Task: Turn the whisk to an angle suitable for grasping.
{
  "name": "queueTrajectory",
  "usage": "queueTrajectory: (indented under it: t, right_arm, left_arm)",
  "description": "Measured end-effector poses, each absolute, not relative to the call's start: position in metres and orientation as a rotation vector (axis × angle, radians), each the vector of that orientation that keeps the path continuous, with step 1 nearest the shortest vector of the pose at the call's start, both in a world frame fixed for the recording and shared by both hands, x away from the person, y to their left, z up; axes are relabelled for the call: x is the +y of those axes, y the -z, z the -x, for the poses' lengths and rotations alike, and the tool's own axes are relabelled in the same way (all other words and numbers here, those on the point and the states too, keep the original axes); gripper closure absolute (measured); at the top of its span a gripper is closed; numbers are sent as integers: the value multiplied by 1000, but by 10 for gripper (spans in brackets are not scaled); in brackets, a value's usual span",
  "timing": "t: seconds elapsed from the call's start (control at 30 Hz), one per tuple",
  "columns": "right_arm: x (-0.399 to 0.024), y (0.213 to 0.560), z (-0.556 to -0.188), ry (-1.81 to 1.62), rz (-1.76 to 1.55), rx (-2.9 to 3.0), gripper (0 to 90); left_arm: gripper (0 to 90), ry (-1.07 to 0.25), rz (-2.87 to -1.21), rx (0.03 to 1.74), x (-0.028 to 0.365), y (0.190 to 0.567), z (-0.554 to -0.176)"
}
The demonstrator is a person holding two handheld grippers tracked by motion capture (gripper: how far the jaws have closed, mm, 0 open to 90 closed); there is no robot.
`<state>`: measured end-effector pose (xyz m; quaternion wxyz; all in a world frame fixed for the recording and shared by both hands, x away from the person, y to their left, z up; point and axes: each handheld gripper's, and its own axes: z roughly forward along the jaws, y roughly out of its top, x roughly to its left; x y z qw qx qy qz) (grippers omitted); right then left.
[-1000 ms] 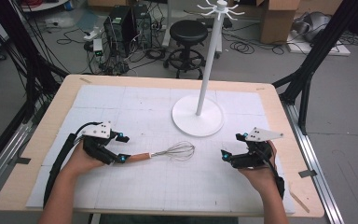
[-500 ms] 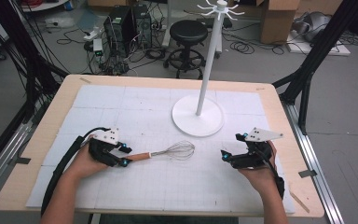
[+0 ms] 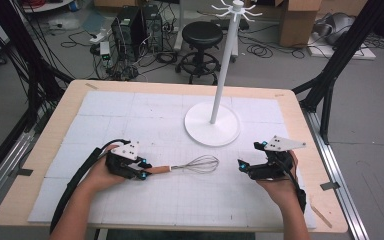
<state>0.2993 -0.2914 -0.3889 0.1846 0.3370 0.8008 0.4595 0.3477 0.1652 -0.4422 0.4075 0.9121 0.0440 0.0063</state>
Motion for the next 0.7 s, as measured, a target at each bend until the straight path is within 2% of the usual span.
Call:
queueTrajectory:
  t: [0.7]
  right_arm:
    - [-295,385,-297,-1305,-952,2243,108]
  left_arm:
    - [692,12,-2316,-15,91,441,-349]
